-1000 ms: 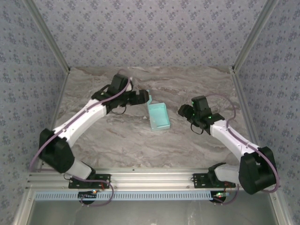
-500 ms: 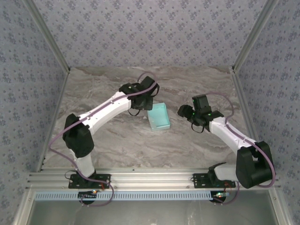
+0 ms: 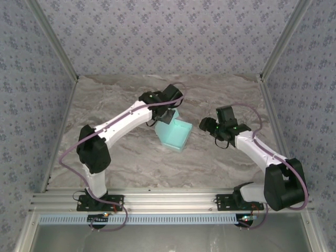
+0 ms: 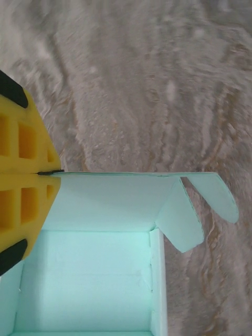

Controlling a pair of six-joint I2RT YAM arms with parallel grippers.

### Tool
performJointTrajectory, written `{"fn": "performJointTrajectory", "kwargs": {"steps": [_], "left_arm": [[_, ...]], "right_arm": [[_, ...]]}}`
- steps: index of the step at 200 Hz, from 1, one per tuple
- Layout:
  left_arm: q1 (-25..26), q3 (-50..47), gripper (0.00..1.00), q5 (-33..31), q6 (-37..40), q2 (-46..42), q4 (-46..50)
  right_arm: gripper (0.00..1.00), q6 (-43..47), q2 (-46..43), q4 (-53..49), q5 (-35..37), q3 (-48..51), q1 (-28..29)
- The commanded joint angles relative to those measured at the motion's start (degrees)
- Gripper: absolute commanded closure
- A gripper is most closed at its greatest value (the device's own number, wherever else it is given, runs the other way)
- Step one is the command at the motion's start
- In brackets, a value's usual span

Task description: Fold the paper box

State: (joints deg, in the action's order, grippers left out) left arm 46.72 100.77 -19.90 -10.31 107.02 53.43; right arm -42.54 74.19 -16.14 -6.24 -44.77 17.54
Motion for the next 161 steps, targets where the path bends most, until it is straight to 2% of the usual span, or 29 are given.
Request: {"fn": "performJointTrajectory", "kwargs": {"steps": [1,22,54,63,86,102,112,121,136,161], "left_arm": [[-0.1,-0.1,0.94,2.1,19.6,-2.3,-3.4],[-0.9,-2.9,0.98,7.1,32.3,-4.9,-8.0],[-4.2,-7.2,1.0,24.0,45.5,-8.2,-14.2],[-4.9,-7.9,0.95,27.6,48.8,-8.0,-16.5],[-6.2,-6.0,0.85,32.5,54.2,-5.1,-15.1],[-6.7,-4.8,0.78,34.4,55.3,-3.4,-15.4],[-6.7,-5.0,0.52,35.0,54.5,-3.5,-17.2],[-6.9,-5.7,0.41,36.4,53.2,-4.4,-18.9],[-7.7,-7.8,0.34,37.5,48.6,-7.1,-23.2],[-10.4,-12.9,0.33,35.0,35.6,-13.7,-28.6]], "right_arm": [[0.3,1.3,-1.6,-0.5,-0.5,-0.1,-1.2],[0.3,1.9,-1.8,-0.7,-1.8,0.6,-3.8],[0.31,1.9,-2.7,2.1,-4.1,3.8,-7.1],[0.31,2.5,-2.7,2.6,-5.1,4.1,-7.8],[0.31,4.5,-2.1,2.6,-5.7,3.7,-8.3],[0.31,6.0,-1.2,2.4,-7.2,2.8,-8.2],[0.31,9.3,-0.7,2.0,-8.0,2.2,-8.1],[0.31,12.0,-0.5,2.4,-8.8,2.0,-8.0],[0.34,19.9,-0.2,7.0,-9.3,2.9,-7.2],[0.35,30.7,-2.3,21.4,-11.0,8.7,-4.5]]}}
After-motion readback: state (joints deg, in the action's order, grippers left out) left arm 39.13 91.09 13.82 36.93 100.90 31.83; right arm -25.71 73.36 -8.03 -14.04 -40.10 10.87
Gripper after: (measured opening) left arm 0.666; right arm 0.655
